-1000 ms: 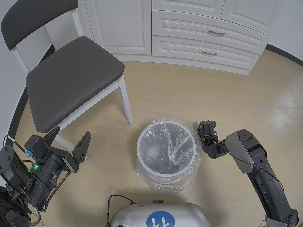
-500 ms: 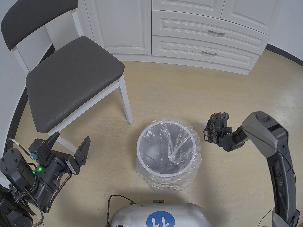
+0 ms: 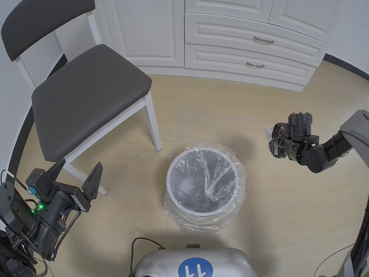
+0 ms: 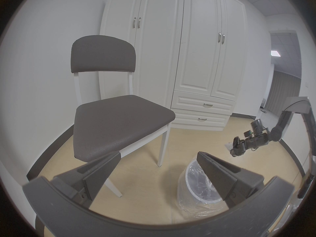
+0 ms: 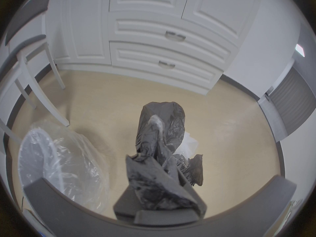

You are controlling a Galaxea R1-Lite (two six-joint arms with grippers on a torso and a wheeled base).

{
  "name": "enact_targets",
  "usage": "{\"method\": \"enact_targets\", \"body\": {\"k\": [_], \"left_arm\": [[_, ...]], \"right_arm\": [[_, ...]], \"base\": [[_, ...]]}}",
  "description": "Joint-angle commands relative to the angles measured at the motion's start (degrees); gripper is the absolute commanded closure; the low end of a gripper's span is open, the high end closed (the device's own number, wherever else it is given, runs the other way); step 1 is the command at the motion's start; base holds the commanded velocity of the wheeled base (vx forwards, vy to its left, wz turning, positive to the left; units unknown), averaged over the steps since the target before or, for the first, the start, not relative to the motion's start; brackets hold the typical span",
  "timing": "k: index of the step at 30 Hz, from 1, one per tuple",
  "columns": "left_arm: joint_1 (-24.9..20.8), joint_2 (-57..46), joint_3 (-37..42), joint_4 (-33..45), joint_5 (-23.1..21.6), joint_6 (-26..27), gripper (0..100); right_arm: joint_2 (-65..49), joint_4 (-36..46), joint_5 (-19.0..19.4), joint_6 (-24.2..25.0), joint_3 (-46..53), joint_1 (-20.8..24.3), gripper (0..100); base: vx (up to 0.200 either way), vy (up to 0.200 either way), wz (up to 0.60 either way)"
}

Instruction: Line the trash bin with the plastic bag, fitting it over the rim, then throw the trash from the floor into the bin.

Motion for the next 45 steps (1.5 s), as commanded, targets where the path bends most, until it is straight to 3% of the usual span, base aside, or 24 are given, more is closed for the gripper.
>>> {"method": "enact_targets", "body": {"k": [1, 8, 15, 17, 19, 21, 23, 28, 30, 33, 36, 41, 45], "left_arm": [[-0.2, -1.1, 1.0, 0.0, 0.1, 0.0, 0], [-0.3, -2.3, 0.9, 0.0, -0.1, 2.5, 0], [0.0, -2.3, -3.7, 0.0, -0.6, 10.2, 0], [0.5, -2.6, -5.8, 0.0, -0.9, 11.2, 0], [0.7, -2.6, -6.7, 0.0, -1.1, 11.2, 0], [3.1, -2.7, -10.9, 0.1, -2.8, 10.7, 0], [4.0, -2.8, -11.1, 0.0, -3.7, 10.7, 0], [3.6, -5.1, -9.6, 0.0, -4.8, 11.3, 0], [3.6, -6.9, -8.9, 0.0, -4.8, 11.5, 0], [3.5, -8.8, -8.3, 0.1, -5.1, 12.5, 0], [3.3, -9.9, -8.2, 0.1, -5.1, 13.5, 0], [2.3, -9.5, -8.0, 0.1, -5.0, 14.1, 0], [2.0, -8.6, -8.5, 0.1, -5.8, 14.3, 0]], "right_arm": [[-14.8, -6.0, 0.4, -3.2, 10.5, 0.0, 100], [-24.1, -15.3, 0.4, -8.6, 20.1, 1.6, 100], [-29.3, -23.1, -0.6, -9.7, 25.2, 9.2, 100], [-29.6, -25.0, -0.7, -8.8, 26.4, 13.1, 100], [-29.5, -25.3, -0.6, -8.3, 26.6, 14.0, 100], [-28.5, -25.3, -1.0, -0.3, 27.2, 16.7, 100], [-28.4, -24.3, -1.0, 3.4, 27.2, 17.4, 100], [-30.9, -12.1, -0.9, 9.8, 24.5, 19.3, 100], [-32.9, -0.1, -0.7, 16.5, 20.0, 24.4, 100], [-32.5, 12.4, -0.1, 23.3, 14.1, 26.7, 100], [-30.9, 19.8, 0.1, 27.6, 9.8, 28.0, 100], [-30.2, 23.7, 1.5, 28.7, 9.7, 27.9, 100], [-29.8, 30.8, 2.8, 23.6, 6.7, 27.3, 100]], "base": [[0.000, 0.000, 0.00], [0.000, 0.000, 0.00], [0.000, 0.000, 0.00], [0.000, 0.000, 0.00], [0.000, 0.000, 0.00], [0.000, 0.000, 0.00], [0.000, 0.000, 0.00], [0.000, 0.000, 0.00], [0.000, 0.000, 0.00], [0.000, 0.000, 0.00], [0.000, 0.000, 0.00], [0.000, 0.000, 0.00], [0.000, 0.000, 0.00]]}}
